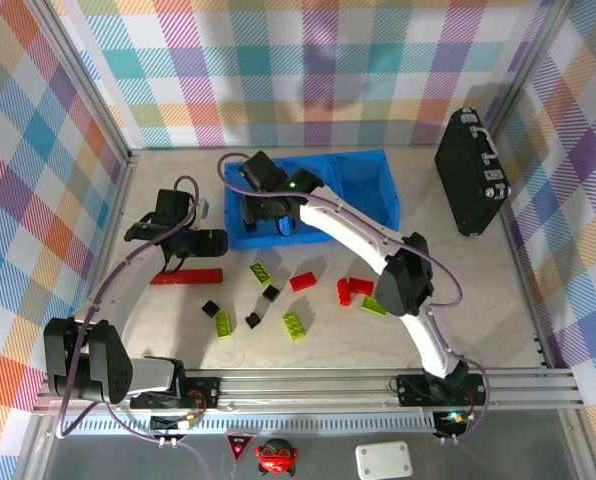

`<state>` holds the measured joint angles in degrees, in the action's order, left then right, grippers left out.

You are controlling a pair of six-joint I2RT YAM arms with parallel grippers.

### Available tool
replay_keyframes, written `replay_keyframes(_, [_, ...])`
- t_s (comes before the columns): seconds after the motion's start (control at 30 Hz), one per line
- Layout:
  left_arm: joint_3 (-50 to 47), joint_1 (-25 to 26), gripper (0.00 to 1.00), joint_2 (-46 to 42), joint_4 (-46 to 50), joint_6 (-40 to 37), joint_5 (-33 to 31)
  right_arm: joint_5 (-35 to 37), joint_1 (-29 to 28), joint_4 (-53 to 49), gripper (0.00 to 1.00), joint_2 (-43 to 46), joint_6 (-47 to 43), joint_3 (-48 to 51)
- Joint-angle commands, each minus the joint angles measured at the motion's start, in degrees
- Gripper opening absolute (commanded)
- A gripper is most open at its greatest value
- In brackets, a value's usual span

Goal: Sort the legos into containers by color
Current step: Pick up the lego from the middle-left of the table.

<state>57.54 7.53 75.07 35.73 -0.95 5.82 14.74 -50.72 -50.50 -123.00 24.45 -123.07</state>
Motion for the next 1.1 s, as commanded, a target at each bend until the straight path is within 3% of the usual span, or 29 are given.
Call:
replay_keyframes(0.0, [1.20,0.36,0.82,0.67,0.62,1.15,1.81,-2.90,-0.35,-1.21,0.57,5.46,1.05,7.02])
replay_keyframes(0.2, [1.74,1.97,0.83,1.31,2.29,3.62,1.69,-3.63,-0.35,1.95,0.56,15.53,4.39,24.99])
replay_keyframes(0.37, [3.45,6.73,0.84,2.23,4.65,4.52,0.18,-2.46,-0.35,2.87,0.56,22.19,6.40,36.93])
replay_keyframes(0.7, [2.82,11.02,0.84,2.11,8.04,14.23,-0.05,0.20,-0.35,0.82,0.56,30.12,9.25,49.47])
replay_keyframes(1.07, [-2.91,19.28,0.80,-0.76,11.25,25.29,-6.53,-4.97,-0.35,4.66,0.55,32.13,10.98,57.02])
